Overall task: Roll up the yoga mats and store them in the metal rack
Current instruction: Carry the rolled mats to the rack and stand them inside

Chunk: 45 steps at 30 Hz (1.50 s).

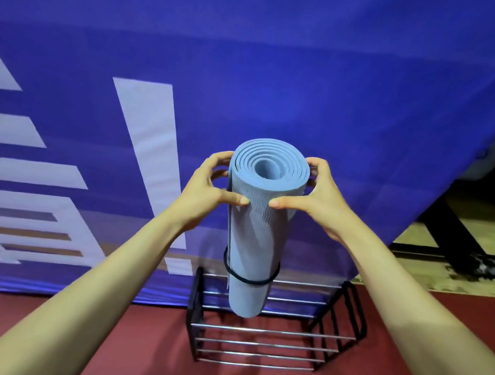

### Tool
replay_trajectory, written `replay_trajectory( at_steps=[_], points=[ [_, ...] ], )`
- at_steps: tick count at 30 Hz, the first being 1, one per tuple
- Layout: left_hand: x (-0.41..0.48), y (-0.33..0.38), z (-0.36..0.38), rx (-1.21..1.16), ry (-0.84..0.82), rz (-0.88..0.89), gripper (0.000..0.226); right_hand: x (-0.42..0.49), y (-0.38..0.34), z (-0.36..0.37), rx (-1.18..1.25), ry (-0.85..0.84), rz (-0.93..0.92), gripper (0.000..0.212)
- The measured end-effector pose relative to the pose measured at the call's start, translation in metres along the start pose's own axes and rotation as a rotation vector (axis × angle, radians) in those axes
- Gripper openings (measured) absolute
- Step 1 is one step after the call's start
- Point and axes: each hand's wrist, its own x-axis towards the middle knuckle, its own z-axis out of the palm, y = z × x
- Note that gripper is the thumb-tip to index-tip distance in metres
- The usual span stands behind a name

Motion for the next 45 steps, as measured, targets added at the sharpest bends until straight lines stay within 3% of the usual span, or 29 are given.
replay_trajectory(
  at_steps=[9,13,17,29,36,45],
  points=[
    [-0.015,-0.083,-0.004,0.074,0.0,-0.146,0.092,-0.002,0.066,0.045,-0.004,-0.08,0.156,0.091],
    [-0.023,-0.12,-0.004,0.04,0.026,-0.241,0.112,-0.001,0.099,0.069,-0.015,-0.122,0.22,0.107],
    [-0.034,-0.152,-0.011,-0.023,-0.009,-0.332,0.094,-0.006,0.129,0.093,-0.01,-0.17,0.256,0.103],
    [-0.063,-0.202,-0.016,0.019,-0.002,-0.367,0.094,-0.033,0.182,0.131,0.057,-0.148,0.282,0.097],
    [-0.085,-0.228,-0.017,0.048,0.094,-0.328,0.092,-0.042,0.204,0.152,0.048,-0.189,0.235,0.097],
    [-0.103,-0.274,-0.008,-0.035,0.236,-0.403,0.083,-0.048,0.247,0.181,0.037,-0.216,0.235,0.096]
  ],
)
